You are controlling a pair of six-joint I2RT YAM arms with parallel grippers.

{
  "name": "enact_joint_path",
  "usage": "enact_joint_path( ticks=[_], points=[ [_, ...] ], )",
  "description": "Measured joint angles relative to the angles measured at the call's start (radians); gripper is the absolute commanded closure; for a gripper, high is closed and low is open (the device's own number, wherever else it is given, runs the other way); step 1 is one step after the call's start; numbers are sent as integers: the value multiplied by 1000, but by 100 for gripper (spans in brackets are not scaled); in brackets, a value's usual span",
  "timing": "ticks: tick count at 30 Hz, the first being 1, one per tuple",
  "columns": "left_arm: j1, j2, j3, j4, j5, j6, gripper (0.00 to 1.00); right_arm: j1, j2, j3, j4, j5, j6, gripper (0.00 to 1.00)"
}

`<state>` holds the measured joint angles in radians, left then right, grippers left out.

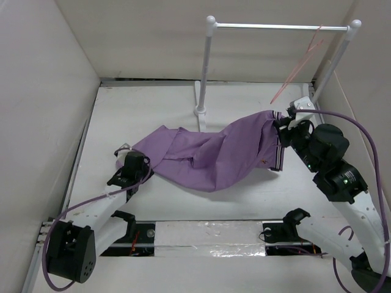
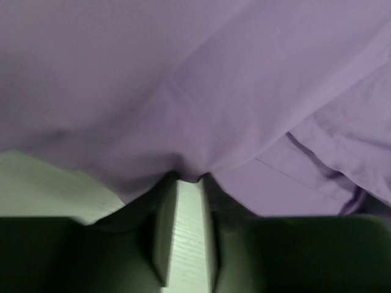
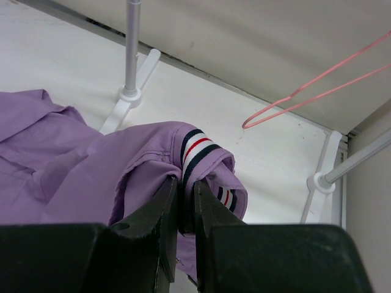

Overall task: Place the trousers on the hanger
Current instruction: Flatten out the trousers at the center of the board.

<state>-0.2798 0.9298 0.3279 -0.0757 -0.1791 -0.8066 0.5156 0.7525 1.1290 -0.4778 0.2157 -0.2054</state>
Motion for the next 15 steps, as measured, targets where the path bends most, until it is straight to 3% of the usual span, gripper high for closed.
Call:
enact_joint_path(
  ticks=[2,6,11,15],
  points=[
    [0,52,11,14,-34,-6,100,0,0,-2,2,-12,0,100],
    [0,200,115,14,-110,-20,100,0,0,-11,8,-16,0,100],
    [0,256,322,3,-193,-5,100,0,-10,-16,6,-14,0,100],
    [24,385,672,-62,-236,69,100,0,-22,-23,7,-18,0,100]
  ],
)
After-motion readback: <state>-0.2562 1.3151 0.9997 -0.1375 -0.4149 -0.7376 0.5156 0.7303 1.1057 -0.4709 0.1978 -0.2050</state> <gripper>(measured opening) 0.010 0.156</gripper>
